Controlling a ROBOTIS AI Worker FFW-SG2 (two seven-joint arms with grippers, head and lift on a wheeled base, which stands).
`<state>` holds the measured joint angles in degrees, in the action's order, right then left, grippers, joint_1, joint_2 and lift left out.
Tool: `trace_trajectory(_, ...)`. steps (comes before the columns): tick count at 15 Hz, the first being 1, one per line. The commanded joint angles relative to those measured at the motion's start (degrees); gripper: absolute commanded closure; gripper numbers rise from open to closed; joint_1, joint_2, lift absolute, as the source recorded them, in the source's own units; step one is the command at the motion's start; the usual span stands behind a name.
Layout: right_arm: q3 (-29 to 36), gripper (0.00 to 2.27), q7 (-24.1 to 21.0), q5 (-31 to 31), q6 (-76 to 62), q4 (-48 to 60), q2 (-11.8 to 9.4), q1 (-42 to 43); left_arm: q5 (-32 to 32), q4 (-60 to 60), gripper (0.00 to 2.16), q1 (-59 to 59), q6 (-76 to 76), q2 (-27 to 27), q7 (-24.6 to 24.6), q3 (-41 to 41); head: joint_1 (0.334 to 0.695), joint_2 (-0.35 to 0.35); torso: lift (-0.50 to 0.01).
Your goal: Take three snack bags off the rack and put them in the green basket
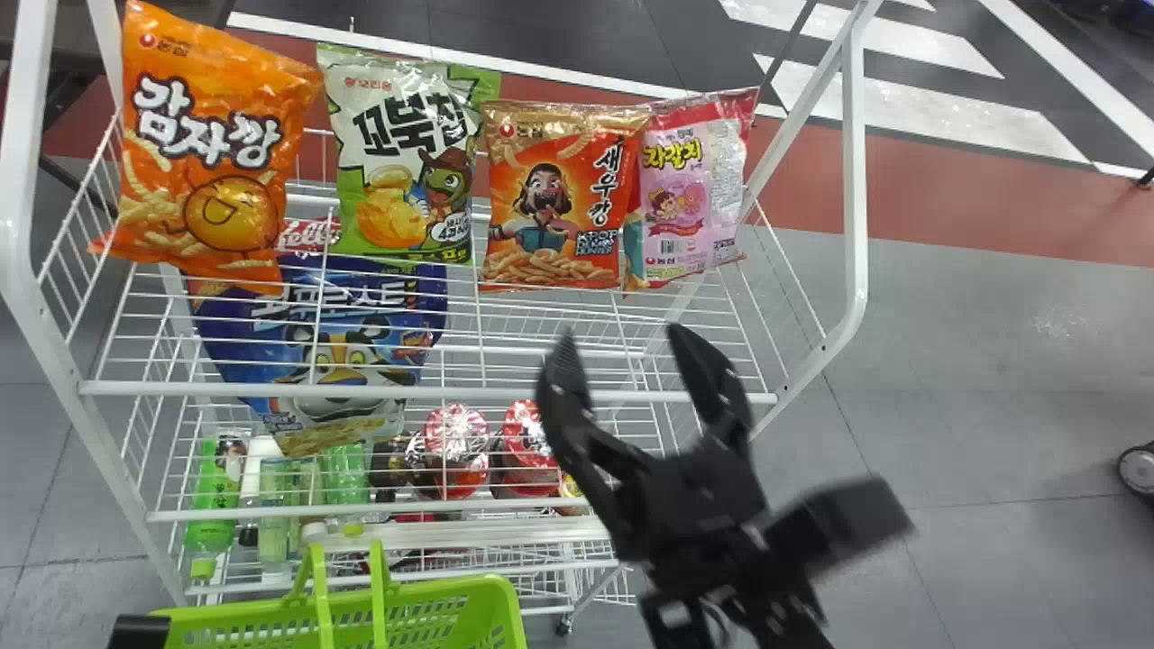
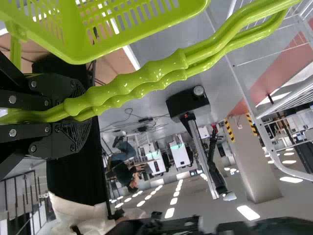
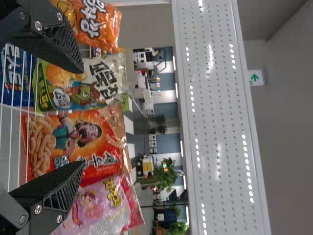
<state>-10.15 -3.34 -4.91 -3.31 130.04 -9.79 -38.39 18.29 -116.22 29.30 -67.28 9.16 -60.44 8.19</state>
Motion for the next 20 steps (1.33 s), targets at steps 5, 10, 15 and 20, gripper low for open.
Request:
trace_trajectory(5, -15.43, 0.17, 0.52, -3.71, 15.93, -22.03, 1.26, 36.19, 0.07, 0.47, 1.77, -1.09, -0.01, 0.33, 0.14, -0.36, 0.695, -0.156, -0.026)
trace_trajectory(10, -17.62, 0.19, 6.94, -10.30, 16.28, -41.19, 8.21, 52.01, 0.25, 2.23, 1.77, -2.23, 0.87, 0.16, 0.23, -0.36, 0.695, 0.047, -0.026)
trace_trajectory(15, -18.85, 0.19, 8.26, -8.80, 15.23, -54.37, 9.84, 60.19, 0.51, 3.11, 1.77, -3.11, 1.22, 0.24, 0.06, -0.45, 0.695, 0.095, -0.026)
trace_trajectory(20, -19.29, 0.19, 8.96, -7.75, 11.71, -65.44, 9.84, 66.69, 1.39, 3.19, 1.77, -3.28, 2.10, 0.68, -0.21, -1.16, 0.695, 0.073, -0.026)
